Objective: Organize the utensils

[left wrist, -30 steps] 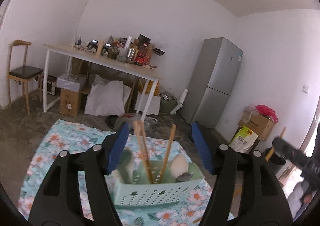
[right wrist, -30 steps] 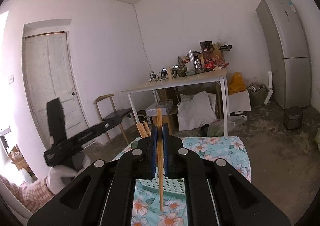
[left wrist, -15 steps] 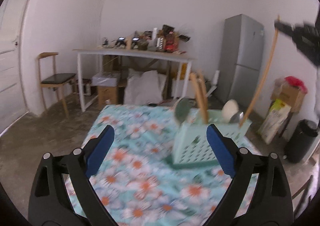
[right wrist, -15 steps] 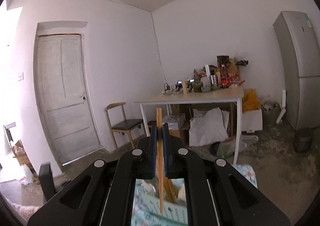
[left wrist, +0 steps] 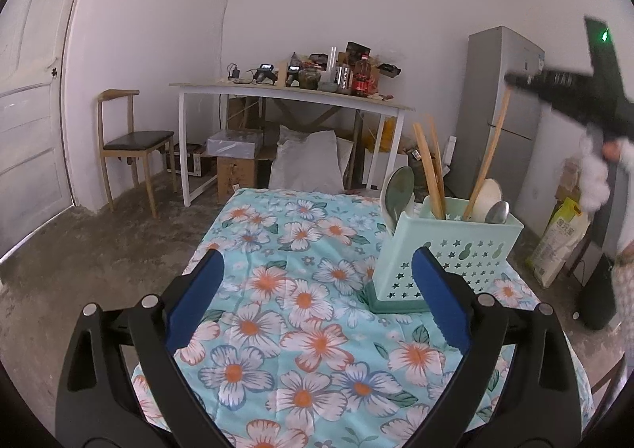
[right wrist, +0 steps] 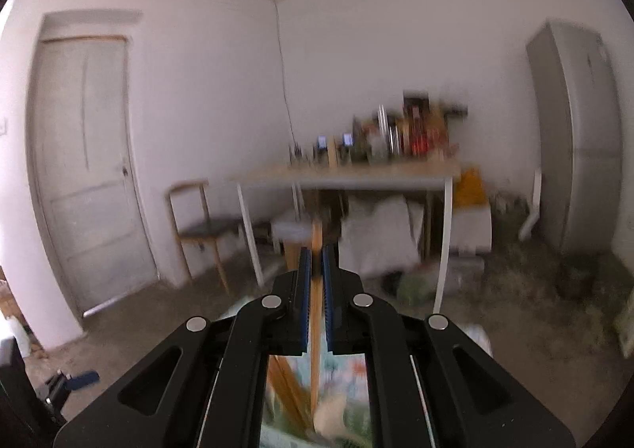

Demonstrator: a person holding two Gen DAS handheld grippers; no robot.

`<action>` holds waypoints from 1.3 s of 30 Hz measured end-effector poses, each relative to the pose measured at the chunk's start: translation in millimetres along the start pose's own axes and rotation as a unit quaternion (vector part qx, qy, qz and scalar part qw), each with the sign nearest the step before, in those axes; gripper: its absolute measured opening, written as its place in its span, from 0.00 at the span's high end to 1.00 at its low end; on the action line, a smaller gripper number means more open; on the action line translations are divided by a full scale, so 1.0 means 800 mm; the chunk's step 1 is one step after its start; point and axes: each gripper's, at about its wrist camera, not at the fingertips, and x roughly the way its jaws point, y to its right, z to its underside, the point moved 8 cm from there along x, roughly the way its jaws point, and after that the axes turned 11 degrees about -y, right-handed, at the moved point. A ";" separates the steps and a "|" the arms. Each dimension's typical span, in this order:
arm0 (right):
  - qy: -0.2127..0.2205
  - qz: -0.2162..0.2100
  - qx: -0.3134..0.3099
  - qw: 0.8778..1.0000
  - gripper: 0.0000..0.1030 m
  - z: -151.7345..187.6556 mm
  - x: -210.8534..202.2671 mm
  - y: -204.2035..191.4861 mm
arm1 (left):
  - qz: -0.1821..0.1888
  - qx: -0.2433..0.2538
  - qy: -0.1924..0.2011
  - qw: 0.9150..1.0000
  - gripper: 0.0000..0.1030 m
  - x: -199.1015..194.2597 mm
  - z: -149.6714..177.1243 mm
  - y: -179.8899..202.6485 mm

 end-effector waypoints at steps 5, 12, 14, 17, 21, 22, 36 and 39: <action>0.006 -0.005 0.041 0.999 0.63 0.016 -0.021 0.023 | 0.000 -0.002 0.000 1.000 0.10 0.001 0.001 0.000; 0.014 -0.008 0.048 0.999 0.29 0.042 -0.067 0.024 | -0.003 -0.001 -0.004 1.000 0.09 0.001 0.001 0.011; 0.009 0.001 0.047 0.999 0.13 0.055 -0.072 0.022 | -0.008 0.007 -0.005 1.000 0.08 0.000 -0.001 0.017; -0.004 0.030 0.045 0.999 0.06 0.086 -0.077 0.020 | -0.019 0.023 -0.016 0.999 0.08 0.001 -0.004 0.025; -0.047 0.085 0.042 0.994 0.06 0.135 -0.072 0.017 | -0.035 0.037 -0.034 0.998 0.08 0.004 -0.004 0.036; -0.056 0.094 0.041 0.993 0.06 0.143 -0.070 0.017 | -0.040 0.037 -0.039 0.998 0.08 0.006 -0.004 0.038; -0.160 0.180 0.039 0.970 0.06 0.209 -0.047 0.024 | -0.111 0.000 -0.092 0.990 0.08 0.028 -0.021 0.040; -0.161 0.187 0.044 0.968 0.06 0.208 -0.048 0.027 | -0.113 -0.005 -0.094 0.989 0.08 0.030 -0.026 0.042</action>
